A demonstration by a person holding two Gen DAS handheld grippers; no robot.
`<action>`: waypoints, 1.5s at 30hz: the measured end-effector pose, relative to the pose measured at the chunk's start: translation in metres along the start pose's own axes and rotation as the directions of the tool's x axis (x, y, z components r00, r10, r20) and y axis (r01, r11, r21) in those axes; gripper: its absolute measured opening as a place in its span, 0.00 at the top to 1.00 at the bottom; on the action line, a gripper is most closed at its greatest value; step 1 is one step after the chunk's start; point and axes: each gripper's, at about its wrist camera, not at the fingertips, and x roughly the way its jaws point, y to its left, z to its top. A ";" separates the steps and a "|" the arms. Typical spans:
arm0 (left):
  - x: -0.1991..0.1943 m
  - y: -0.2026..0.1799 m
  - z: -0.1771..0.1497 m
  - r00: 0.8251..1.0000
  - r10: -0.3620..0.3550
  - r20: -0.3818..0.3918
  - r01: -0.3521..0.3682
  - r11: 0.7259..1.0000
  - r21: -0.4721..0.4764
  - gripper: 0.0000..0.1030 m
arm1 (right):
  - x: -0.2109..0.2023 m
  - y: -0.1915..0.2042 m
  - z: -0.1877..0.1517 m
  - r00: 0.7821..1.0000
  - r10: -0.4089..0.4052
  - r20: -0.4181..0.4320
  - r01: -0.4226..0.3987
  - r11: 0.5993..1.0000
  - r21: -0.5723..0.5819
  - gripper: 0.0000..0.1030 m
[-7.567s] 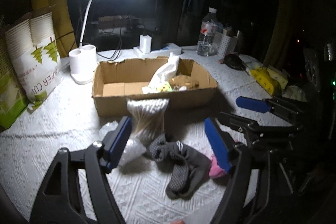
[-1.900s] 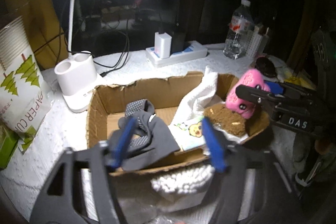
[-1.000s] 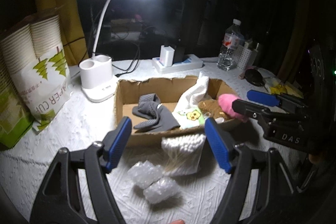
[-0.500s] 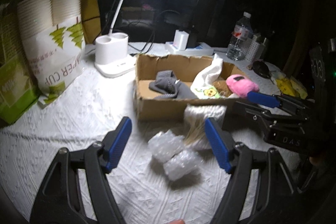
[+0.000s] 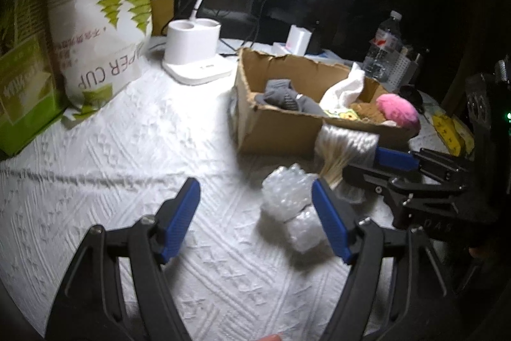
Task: Organize soft objects
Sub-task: 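Reach the right gripper to the cotton swab bag and grasp it, then lift the swab bag with the right gripper while the left grasps the bubble wrap, then carry the bubble wrap and swab bag over the box with both grippers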
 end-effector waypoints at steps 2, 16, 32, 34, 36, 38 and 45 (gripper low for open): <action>0.001 0.002 0.000 1.000 -0.002 -0.004 0.002 1.000 -0.006 0.29 | 0.004 0.001 0.001 1.000 0.011 -0.006 -0.011 1.000 0.000 0.42; 0.019 -0.018 -0.005 0.998 -0.023 -0.056 0.024 0.999 0.021 0.29 | 0.005 -0.003 -0.002 0.995 0.095 0.013 -0.095 0.996 0.001 0.61; 0.042 -0.050 -0.013 0.995 -0.003 -0.101 0.012 0.995 0.095 0.30 | -0.049 -0.034 -0.020 0.995 0.031 0.098 -0.033 0.999 0.018 0.63; 0.043 -0.054 -0.013 0.994 -0.012 -0.106 0.024 0.994 0.111 0.42 | -0.053 -0.038 -0.021 0.994 0.024 0.106 -0.027 0.999 0.025 0.63; 0.042 -0.060 -0.013 0.994 -0.017 -0.107 0.031 0.991 0.131 0.49 | -0.060 -0.044 -0.021 0.993 0.013 0.119 -0.017 0.999 0.036 0.63; 0.044 -0.066 -0.013 0.993 -0.033 -0.114 0.050 0.988 0.146 0.60 | -0.065 -0.050 -0.021 0.992 0.004 0.129 -0.011 0.999 0.047 0.63; 0.039 -0.070 -0.010 0.991 -0.075 -0.112 0.090 0.987 0.135 0.67 | -0.080 -0.069 -0.012 0.985 -0.031 0.168 0.019 0.997 0.075 0.63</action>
